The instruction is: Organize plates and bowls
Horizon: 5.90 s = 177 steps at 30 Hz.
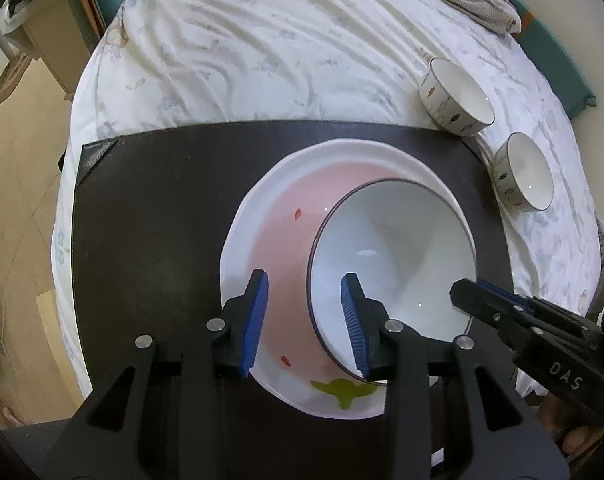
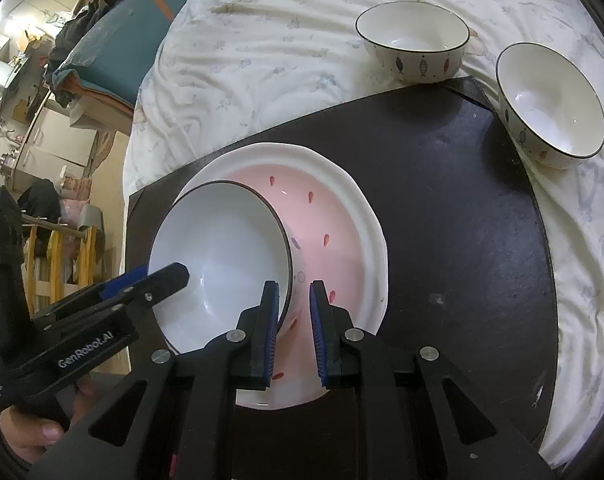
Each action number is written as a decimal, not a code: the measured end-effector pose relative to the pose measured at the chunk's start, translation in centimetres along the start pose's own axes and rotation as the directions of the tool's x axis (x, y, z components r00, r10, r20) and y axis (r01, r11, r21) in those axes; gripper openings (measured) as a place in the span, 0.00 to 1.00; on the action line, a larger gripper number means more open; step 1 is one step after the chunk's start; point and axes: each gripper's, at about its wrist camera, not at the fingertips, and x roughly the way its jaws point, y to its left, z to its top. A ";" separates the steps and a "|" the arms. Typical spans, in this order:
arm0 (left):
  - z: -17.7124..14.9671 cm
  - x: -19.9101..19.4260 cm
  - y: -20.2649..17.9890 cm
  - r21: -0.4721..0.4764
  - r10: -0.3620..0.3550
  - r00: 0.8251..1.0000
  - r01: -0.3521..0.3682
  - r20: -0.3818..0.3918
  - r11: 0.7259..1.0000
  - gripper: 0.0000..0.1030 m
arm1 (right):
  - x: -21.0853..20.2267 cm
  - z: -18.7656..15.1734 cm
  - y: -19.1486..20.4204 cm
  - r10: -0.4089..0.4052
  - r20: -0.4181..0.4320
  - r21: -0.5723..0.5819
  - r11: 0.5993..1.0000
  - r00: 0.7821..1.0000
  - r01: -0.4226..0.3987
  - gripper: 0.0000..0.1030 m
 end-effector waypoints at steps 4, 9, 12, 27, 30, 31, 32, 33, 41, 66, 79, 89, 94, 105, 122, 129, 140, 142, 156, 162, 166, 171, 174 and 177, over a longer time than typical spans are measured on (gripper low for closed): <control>0.1 -1.1 -0.5 0.017 0.041 0.997 -0.042 0.068 0.999 0.58 | -0.2 0.1 -0.1 0.006 0.006 -0.007 1.000 1.000 -0.006 0.18; 0.3 -2.3 -1.4 0.053 0.013 0.993 -0.019 0.114 0.998 0.66 | -1.5 0.0 -0.5 0.024 0.039 -0.005 1.000 0.999 -0.024 0.18; 0.3 -2.3 -2.1 0.099 -0.002 0.996 -0.006 0.084 0.995 0.69 | -2.3 0.1 -1.2 0.030 0.058 0.012 0.999 0.998 -0.031 0.19; 2.7 -6.6 -4.8 0.041 0.142 0.961 -0.156 0.238 0.987 1.00 | -7.8 1.3 -4.9 0.067 0.207 0.144 0.985 0.976 -0.098 0.78; 3.6 -7.0 -5.8 0.042 0.135 0.960 -0.150 0.244 0.988 1.00 | -9.0 2.0 -6.6 0.012 0.216 0.178 0.983 0.976 -0.051 0.81; 3.9 -6.9 -6.3 0.045 0.120 0.966 -0.134 0.230 0.990 1.00 | -9.2 2.2 -7.1 -0.007 0.220 0.185 0.982 0.976 -0.035 0.81; 4.1 -6.8 -6.6 0.046 0.113 0.969 -0.126 0.218 0.991 1.00 | -9.5 2.3 -7.8 -0.027 0.226 0.197 0.980 0.974 -0.018 0.81; 4.3 -6.6 -7.1 0.052 0.109 0.973 -0.122 0.203 0.991 1.00 | -9.9 2.5 -8.6 -0.044 0.234 0.215 0.977 0.971 -0.007 0.82; 6.0 -6.4 -11.6 0.115 0.133 0.966 -0.161 0.219 0.980 1.00 | -12.2 3.5 -14.0 -0.076 0.265 0.309 0.951 0.961 -0.010 0.82; 10.5 7.4 -23.0 0.098 -0.029 0.998 0.035 -0.056 0.995 0.70 | -8.2 8.5 -26.4 -0.118 0.140 0.539 0.842 0.983 0.024 0.51; 9.9 12.3 -25.8 0.159 -0.039 0.991 0.060 -0.131 0.985 0.33 | -6.9 7.7 -27.5 -0.094 0.108 0.571 0.820 0.990 0.016 0.35; 9.1 13.2 -27.4 0.229 0.012 0.992 0.017 -0.124 0.973 0.08 | -5.9 7.3 -27.7 -0.031 0.098 0.563 0.826 0.995 -0.030 0.20; 9.0 12.9 -27.3 0.234 0.024 0.992 0.006 -0.126 0.972 0.08 | -6.0 7.7 -26.6 -0.064 0.102 0.517 0.856 0.993 0.002 0.10; 8.9 10.6 -28.0 0.270 0.079 0.995 -0.061 -0.058 0.961 0.10 | -6.8 8.2 -24.8 -0.064 0.134 0.442 0.897 0.989 -0.002 0.09; 7.8 -1.3 -23.8 0.247 0.057 0.992 -0.084 0.115 0.965 0.12 | -11.6 6.8 -17.1 0.044 0.261 0.272 0.955 0.964 -0.117 0.09; 5.4 -4.4 -20.8 0.217 0.039 0.991 -0.066 0.128 0.974 0.12 | -13.6 5.0 -13.0 0.072 0.287 0.175 0.976 0.955 -0.126 0.08; 2.5 -7.3 -15.3 0.177 0.031 0.990 -0.056 0.139 0.983 0.12 | -12.4 2.0 -7.3 0.086 0.256 0.083 0.990 0.963 -0.111 0.09; 1.8 -7.6 -13.9 0.155 0.037 0.990 -0.058 0.137 0.986 0.12 | -11.9 1.4 -6.3 0.090 0.243 0.075 0.991 0.966 -0.112 0.09; -0.7 -8.6 -5.3 0.069 0.039 0.992 -0.048 0.123 0.996 0.12 | -8.8 -0.1 1.4 0.112 0.196 -0.068 0.993 0.974 -0.100 0.09; -1.5 -6.1 -3.4 0.079 0.051 0.996 -0.057 0.074 0.995 0.12 | -6.4 -0.6 2.7 0.076 0.150 -0.078 0.995 0.986 -0.065 0.09; -1.5 -4.6 -2.7 0.058 0.016 0.999 -0.019 0.045 0.998 0.12 | -5.1 -0.8 2.3 0.048 0.118 -0.049 0.998 0.992 -0.043 0.10; -1.5 -3.5 -2.5 0.046 -0.008 0.999 0.006 0.037 0.999 0.12 | -4.0 -0.6 1.3 0.024 0.083 -0.014 1.000 0.996 -0.023 0.10; -1.6 -3.0 -2.1 0.033 -0.019 0.999 0.018 0.031 0.999 0.12 | -3.6 -0.5 1.4 0.016 0.069 -0.019 1.000 0.997 -0.015 0.10; -1.6 -2.7 -1.9 0.019 -0.024 0.999 0.023 0.030 1.000 0.12 | -3.0 -0.6 1.4 0.000 0.048 -0.013 1.000 0.999 0.001 0.10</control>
